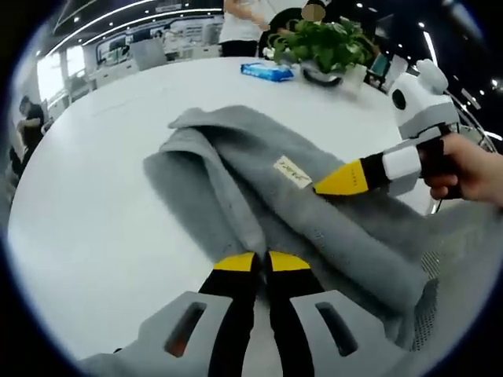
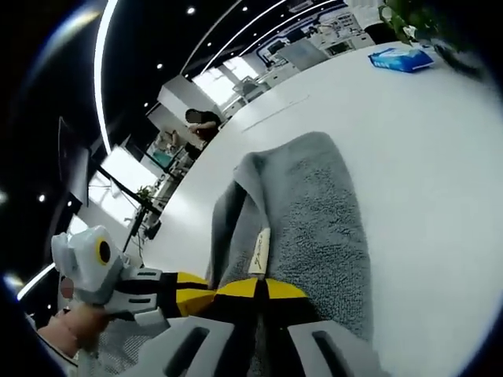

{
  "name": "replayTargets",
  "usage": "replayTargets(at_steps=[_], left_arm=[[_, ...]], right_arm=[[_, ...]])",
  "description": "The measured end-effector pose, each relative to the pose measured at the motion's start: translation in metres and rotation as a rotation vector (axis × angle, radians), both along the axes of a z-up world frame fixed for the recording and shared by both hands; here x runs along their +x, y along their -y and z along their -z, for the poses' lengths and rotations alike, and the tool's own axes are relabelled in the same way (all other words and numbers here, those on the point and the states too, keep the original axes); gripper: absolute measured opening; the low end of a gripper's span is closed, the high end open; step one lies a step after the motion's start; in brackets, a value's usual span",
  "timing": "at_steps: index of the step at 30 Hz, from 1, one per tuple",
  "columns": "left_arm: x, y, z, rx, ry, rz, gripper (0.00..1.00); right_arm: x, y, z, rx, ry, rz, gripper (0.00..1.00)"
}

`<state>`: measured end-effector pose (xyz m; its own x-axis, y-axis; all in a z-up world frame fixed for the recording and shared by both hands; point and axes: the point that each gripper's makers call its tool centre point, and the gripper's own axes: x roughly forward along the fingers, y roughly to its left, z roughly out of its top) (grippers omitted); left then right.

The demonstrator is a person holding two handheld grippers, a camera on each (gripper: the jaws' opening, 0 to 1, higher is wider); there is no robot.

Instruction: Open the folded towel by lifting each exposed corner and separating the folded layers until the towel lies flat within the target outline without major curled edges

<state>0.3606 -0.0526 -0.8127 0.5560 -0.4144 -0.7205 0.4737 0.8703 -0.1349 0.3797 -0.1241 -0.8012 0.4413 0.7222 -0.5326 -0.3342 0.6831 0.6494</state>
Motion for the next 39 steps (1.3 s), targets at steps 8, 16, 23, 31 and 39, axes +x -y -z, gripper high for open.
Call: replayTargets(at_steps=[8, 16, 23, 31, 39], left_arm=[[0.000, 0.001, 0.000, 0.015, 0.012, 0.016, 0.04], [0.001, 0.000, 0.001, 0.029, 0.019, 0.026, 0.04], [0.002, 0.000, 0.001, 0.055, 0.032, 0.048, 0.04], [0.002, 0.000, 0.003, 0.050, 0.029, 0.045, 0.04], [0.002, -0.001, 0.002, 0.068, 0.041, 0.067, 0.04]], right_arm=[[-0.001, -0.018, -0.002, 0.048, -0.009, -0.021, 0.11], [-0.001, -0.009, 0.005, -0.011, 0.005, -0.033, 0.00], [0.009, 0.020, 0.003, -0.091, 0.057, -0.004, 0.00], [0.014, 0.048, 0.003, -0.184, 0.091, 0.008, 0.00], [0.024, 0.094, 0.004, -0.345, 0.142, 0.033, 0.00]])
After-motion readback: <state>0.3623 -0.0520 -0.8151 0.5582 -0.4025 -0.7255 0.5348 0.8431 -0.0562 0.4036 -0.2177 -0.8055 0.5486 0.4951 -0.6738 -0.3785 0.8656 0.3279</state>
